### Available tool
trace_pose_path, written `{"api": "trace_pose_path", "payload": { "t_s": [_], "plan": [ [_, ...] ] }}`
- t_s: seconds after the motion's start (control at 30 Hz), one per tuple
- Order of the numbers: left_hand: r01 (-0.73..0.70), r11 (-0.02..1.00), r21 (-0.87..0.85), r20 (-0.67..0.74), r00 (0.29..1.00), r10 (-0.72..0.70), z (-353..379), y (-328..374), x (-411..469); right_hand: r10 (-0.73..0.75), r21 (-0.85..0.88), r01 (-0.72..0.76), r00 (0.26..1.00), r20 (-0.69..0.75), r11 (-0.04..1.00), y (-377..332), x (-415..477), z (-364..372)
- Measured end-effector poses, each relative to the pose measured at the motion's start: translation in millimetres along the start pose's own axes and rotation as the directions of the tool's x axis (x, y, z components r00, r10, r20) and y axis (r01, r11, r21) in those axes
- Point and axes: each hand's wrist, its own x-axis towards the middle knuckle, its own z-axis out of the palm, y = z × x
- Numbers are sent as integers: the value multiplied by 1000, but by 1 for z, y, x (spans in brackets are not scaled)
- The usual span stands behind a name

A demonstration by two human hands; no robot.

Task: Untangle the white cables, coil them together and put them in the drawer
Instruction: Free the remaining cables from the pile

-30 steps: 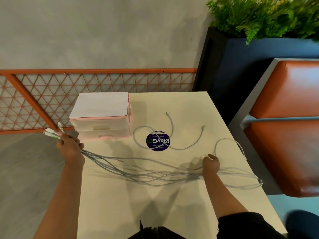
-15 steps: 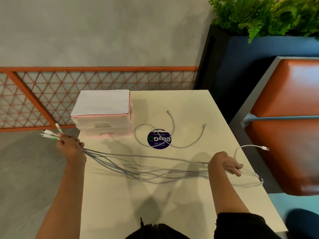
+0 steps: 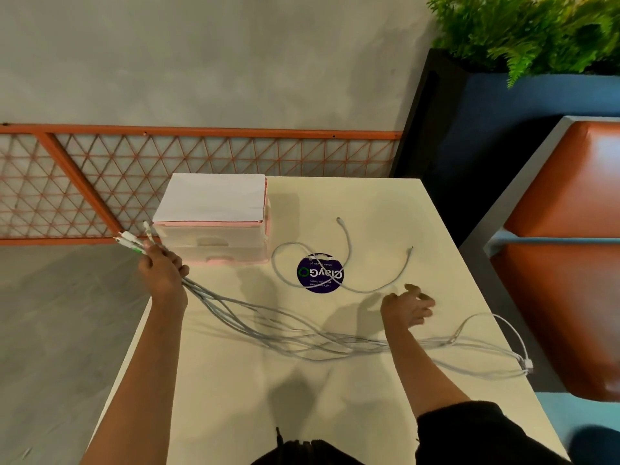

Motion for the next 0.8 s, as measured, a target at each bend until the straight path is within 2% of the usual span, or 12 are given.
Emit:
{"api": "trace_pose_path", "payload": {
  "t_s": [0.1,0.27,0.47,0.6,0.67,0.73,0.8],
  "plan": [
    [14,1000,-12,36,999,-14,2,0,2,-48,9,48,996,77,999,-10,3,26],
    [7,1000,-9,70,998,-6,4,2,-4,1,19,-4,982,189,1000,-21,10,54],
    [12,1000,3,95,995,-12,3,0,1,193,107,-208,971,139,972,-31,20,71],
    [11,1000,8,116,993,-12,3,-1,3,267,183,-277,961,76,943,-31,34,74],
    [14,1000,8,114,993,-15,4,-2,4,311,182,-322,946,90,929,-30,40,77],
    [11,1000,5,111,994,-11,6,-2,4,326,118,-335,941,95,935,-30,44,77],
    [14,1000,4,110,994,-14,7,-2,4,252,54,-260,960,124,964,-30,45,75]
  ]
}}
